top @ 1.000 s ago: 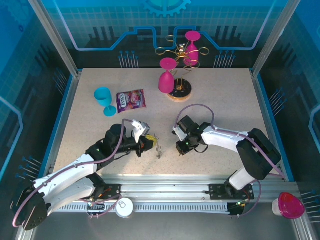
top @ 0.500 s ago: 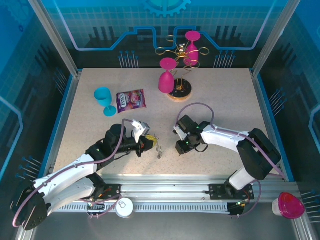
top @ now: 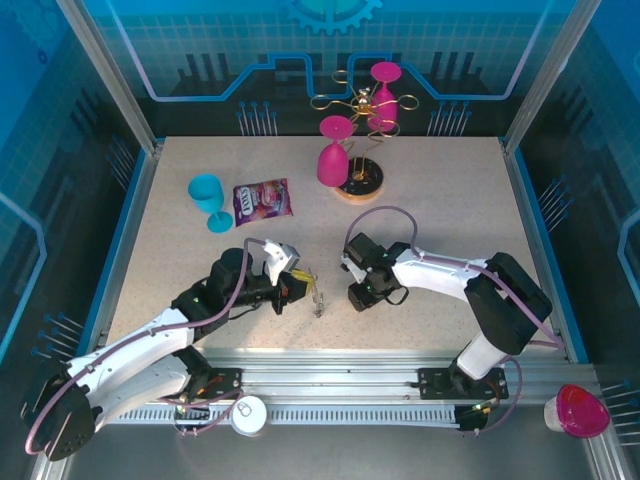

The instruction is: Put the keys on the keyring

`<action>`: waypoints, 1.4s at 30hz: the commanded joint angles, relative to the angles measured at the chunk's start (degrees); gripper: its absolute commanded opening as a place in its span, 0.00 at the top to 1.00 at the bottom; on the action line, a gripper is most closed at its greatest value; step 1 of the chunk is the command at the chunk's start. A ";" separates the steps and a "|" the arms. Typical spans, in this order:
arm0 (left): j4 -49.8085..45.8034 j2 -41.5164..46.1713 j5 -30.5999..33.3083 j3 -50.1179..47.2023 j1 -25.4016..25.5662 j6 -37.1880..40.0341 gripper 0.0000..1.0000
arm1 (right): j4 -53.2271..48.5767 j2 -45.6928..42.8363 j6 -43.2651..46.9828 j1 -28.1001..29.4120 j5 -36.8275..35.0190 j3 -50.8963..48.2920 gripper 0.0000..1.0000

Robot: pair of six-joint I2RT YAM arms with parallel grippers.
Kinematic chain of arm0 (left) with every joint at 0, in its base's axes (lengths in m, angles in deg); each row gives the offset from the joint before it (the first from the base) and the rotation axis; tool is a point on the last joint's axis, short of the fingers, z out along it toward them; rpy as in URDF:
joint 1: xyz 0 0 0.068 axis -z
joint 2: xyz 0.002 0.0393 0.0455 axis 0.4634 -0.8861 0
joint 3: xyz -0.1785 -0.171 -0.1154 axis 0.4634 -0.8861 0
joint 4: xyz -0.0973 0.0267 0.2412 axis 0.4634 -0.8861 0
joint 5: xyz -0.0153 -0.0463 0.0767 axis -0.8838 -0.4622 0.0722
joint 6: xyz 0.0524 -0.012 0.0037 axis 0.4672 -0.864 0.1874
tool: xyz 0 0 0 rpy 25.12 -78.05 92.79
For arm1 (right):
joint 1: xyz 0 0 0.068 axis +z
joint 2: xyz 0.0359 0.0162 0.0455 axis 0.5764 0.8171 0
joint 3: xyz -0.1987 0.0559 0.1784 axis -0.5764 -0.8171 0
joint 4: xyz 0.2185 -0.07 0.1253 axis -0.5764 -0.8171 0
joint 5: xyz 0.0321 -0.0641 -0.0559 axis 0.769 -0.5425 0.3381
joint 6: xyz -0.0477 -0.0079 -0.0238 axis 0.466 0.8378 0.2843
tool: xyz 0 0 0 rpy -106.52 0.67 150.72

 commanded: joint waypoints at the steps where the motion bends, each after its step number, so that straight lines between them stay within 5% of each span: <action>1: -0.13 1.34 -0.14 -0.46 -0.34 0.14 1.00 | -2.18 0.55 -0.80 0.59 -1.84 1.73 0.68; 10: -0.13 1.26 -0.06 -0.64 -0.38 0.14 1.00 | -2.91 -0.23 -0.66 0.68 -3.53 1.82 0.83; 42: -0.40 1.42 -0.09 -0.45 -0.32 0.14 1.00 | -1.86 2.10 0.13 0.65 -1.36 2.92 0.91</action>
